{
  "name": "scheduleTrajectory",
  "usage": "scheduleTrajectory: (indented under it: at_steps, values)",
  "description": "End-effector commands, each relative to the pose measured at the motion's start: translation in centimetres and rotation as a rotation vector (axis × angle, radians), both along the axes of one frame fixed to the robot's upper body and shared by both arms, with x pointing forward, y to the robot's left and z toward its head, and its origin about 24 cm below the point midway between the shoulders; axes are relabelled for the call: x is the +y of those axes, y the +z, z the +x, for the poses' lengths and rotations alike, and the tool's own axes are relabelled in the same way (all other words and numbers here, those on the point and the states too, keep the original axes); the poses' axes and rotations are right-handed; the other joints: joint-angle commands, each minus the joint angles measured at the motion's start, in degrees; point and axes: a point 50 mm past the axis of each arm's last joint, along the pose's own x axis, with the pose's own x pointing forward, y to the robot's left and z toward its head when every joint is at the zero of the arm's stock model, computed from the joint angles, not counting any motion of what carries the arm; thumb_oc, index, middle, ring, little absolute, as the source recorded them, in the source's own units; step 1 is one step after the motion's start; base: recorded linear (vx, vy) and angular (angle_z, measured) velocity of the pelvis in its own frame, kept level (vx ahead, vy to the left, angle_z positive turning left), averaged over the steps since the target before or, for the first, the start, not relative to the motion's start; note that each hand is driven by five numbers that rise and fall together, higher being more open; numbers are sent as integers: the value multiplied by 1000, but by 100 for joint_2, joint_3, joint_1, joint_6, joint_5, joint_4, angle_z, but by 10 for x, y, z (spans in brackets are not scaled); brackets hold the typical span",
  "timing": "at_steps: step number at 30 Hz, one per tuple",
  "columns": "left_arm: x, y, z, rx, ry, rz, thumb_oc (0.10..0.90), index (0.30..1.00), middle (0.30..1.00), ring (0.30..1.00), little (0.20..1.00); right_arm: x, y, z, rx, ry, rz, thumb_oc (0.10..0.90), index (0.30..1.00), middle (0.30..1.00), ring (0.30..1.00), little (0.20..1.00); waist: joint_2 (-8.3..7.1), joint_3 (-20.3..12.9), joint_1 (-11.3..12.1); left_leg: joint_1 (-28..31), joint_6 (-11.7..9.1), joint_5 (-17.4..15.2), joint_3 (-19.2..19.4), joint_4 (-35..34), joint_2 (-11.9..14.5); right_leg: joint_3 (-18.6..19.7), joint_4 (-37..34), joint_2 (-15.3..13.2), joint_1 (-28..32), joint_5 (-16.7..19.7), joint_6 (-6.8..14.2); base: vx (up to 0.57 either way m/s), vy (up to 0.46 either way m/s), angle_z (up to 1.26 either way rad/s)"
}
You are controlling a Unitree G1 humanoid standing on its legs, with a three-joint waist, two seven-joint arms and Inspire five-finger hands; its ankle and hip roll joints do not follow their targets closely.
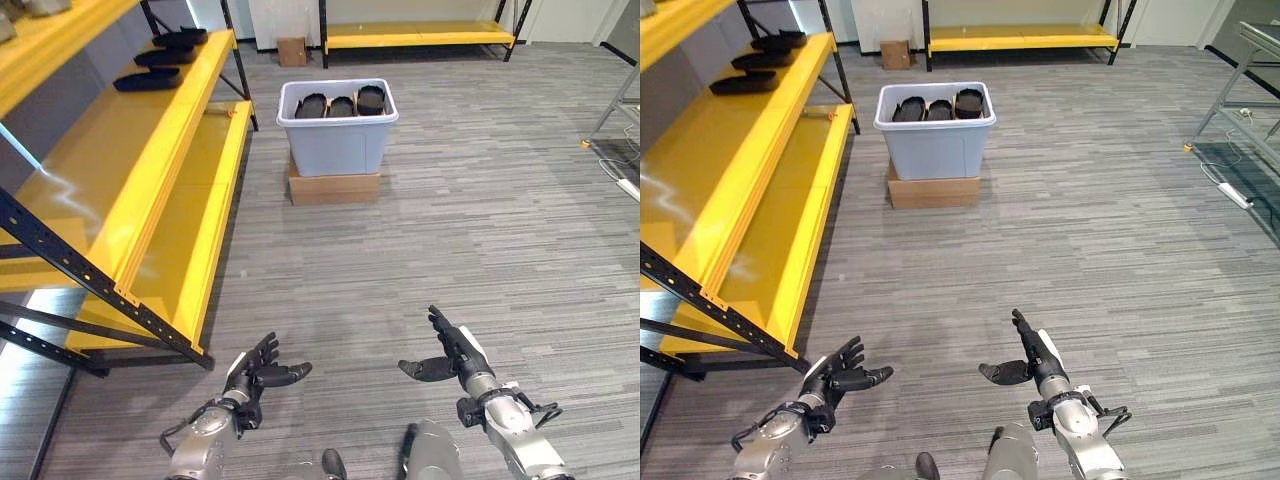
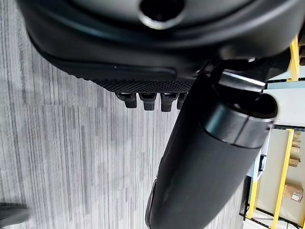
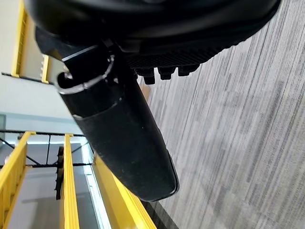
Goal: Move parts from the plastic box to the shelf.
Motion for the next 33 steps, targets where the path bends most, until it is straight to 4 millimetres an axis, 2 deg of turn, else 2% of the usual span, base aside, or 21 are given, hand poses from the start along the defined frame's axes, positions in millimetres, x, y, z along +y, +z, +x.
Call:
scheduleTrajectory:
  at_steps: [1, 3, 4, 5, 6, 7, 9, 12, 16, 17, 20, 22, 25, 28, 29, 30, 31, 33]
  values:
    - [-13, 37, 29, -181, -61, 20, 900, 1000, 1000, 1000, 1000, 5, 37, 32, -236, -16, 28, 900, 1000, 1000, 1000, 1000, -102, -275, -22, 532, -393, -813, -171, 164, 328, 256, -736, -247, -432, 1274, 118, 326, -241, 26]
    - [-13, 36, 28, -180, -80, 23, 900, 1000, 1000, 1000, 1000, 4, 37, 31, -245, -31, 10, 900, 1000, 1000, 1000, 1000, -79, -231, -29, 473, -389, -872, -143, 329, 414, 434, -683, -241, -547, 1168, 108, 293, -222, 22]
    - [-13, 35, 25, -176, -96, 30, 900, 1000, 1000, 1000, 1000, 2, 37, 30, -251, -51, 6, 900, 1000, 1000, 1000, 1000, -120, -218, -29, 387, -397, -896, -126, 472, 450, 500, -815, -207, -433, 1106, 111, 458, -339, 31]
    - [-12, 32, 22, -172, -118, 32, 900, 1000, 1000, 1000, 1000, -2, 36, 28, -252, -82, 13, 900, 1000, 1000, 1000, 1000, -165, -228, -20, 311, -409, -1056, -88, 738, 483, 475, -906, -174, -155, 1043, 165, 393, -340, 49]
    - [-12, 31, 20, -170, -125, 27, 900, 1000, 1000, 1000, 1000, -3, 36, 27, -254, -99, 13, 900, 1000, 1000, 1000, 1000, -233, -224, -16, 223, -400, -1042, -1, 880, 477, 390, -929, -207, -47, 1098, 115, 392, -264, 50]
    - [-11, 30, 18, -167, -125, 23, 900, 1000, 1000, 1000, 1000, -4, 35, 26, -251, -111, 12, 900, 1000, 1000, 1000, 1000, -223, -251, -1, 228, -401, -1132, 47, 960, 502, 347, -864, -187, 70, 978, 149, 377, -226, 50]
    - [-9, 28, 15, -150, -118, 15, 900, 1000, 1000, 1000, 1000, -8, 33, 26, -238, -131, 6, 900, 1000, 1000, 1000, 1000, -234, -344, 39, 181, -408, -1206, 206, 1168, 522, 71, -835, -84, 457, 582, 20, 388, -173, 41]
    - [-4, 24, 10, -114, -90, 23, 900, 1000, 1000, 1000, 1000, -11, 30, 25, -220, -131, -5, 900, 1000, 1000, 1000, 1000, -216, -469, 28, 150, -413, -1297, 305, 1377, 556, 1, -804, 82, 655, 192, -172, 375, -171, 0]
    - [-3, 19, 2, -100, -72, -6, 900, 1000, 1000, 1000, 1000, -15, 27, 21, -187, -98, -24, 900, 1000, 1000, 1000, 1000, -265, -685, -38, 124, -431, -1370, 509, 1668, 645, -65, -837, 255, 793, -49, -467, 352, -191, -6]
    - [-3, 19, 2, -100, -72, -9, 900, 1000, 1000, 1000, 1000, -16, 27, 20, -185, -97, -25, 900, 1000, 1000, 1000, 1000, -206, -694, -41, 166, -459, -1474, 449, 1716, 692, -40, -771, 309, 832, -166, -426, 332, -127, 7]
    - [-4, 19, -1, -104, -70, -30, 900, 1000, 1000, 1000, 1000, -20, 26, 18, -174, -93, -29, 900, 1000, 1000, 1000, 1000, -192, -794, -45, 139, -556, -1292, 414, 1909, 754, -73, -784, 536, 924, -365, -619, 282, -139, 3]
    - [-5, 19, -1, -106, -68, -34, 900, 1000, 1000, 1000, 1000, -20, 26, 18, -171, -83, -32, 900, 1000, 1000, 1000, 1000, -196, -828, -42, 122, -607, -1205, 391, 1975, 771, -95, -838, 619, 970, -399, -673, 201, -134, -3]
    - [-11, 19, 2, -122, -69, -43, 900, 1000, 1000, 1000, 1000, -20, 24, 15, -159, -55, -46, 900, 1000, 1000, 1000, 1000, -210, -950, -51, 110, -742, -1045, 334, 2135, 717, -192, -974, 863, 1045, -532, -818, 207, -162, 6]
    - [-13, 20, 6, -135, -63, -53, 900, 1000, 1000, 1000, 1000, -23, 24, 15, -148, -47, -53, 900, 1000, 1000, 1000, 1000, -179, -1067, -74, 171, -1047, -575, 388, 2495, 698, -362, -1202, 1147, 1165, -674, -1031, 112, -159, 11]
    - [-15, 21, 8, -142, -65, -57, 900, 1000, 1000, 1000, 1000, -25, 24, 14, -147, -43, -55, 900, 1000, 1000, 1000, 1000, -207, -1079, -56, -14, -1255, -201, 459, 3084, 724, -379, -1442, 1281, 1306, -694, -1143, 148, -234, 12]
    - [-15, 22, 10, -146, -63, -57, 900, 1000, 1000, 1000, 1000, -26, 25, 14, -145, -36, -54, 900, 1000, 1000, 1000, 1000, -216, -1080, -39, -203, -1347, -82, 520, 3424, 769, -380, -1585, 1354, 1406, -697, -1207, 168, -255, 11]
    - [-15, 22, 11, -151, -68, -52, 900, 1000, 1000, 1000, 1000, -26, 25, 14, -145, -30, -49, 900, 1000, 1000, 1000, 1000, -231, -1044, -30, -490, -1398, -1, 663, 3790, 901, -347, -1667, 1383, 1496, -720, -1251, 152, -161, 8]
    - [-14, 22, 11, -155, -68, -38, 900, 1000, 1000, 1000, 1000, -25, 24, 13, -144, -17, -42, 900, 1000, 1000, 1000, 1000, -210, -982, -29, -715, -1283, -131, 723, 3637, 1000, -294, -1609, 1381, 1525, -758, -1223, 120, -41, 1]
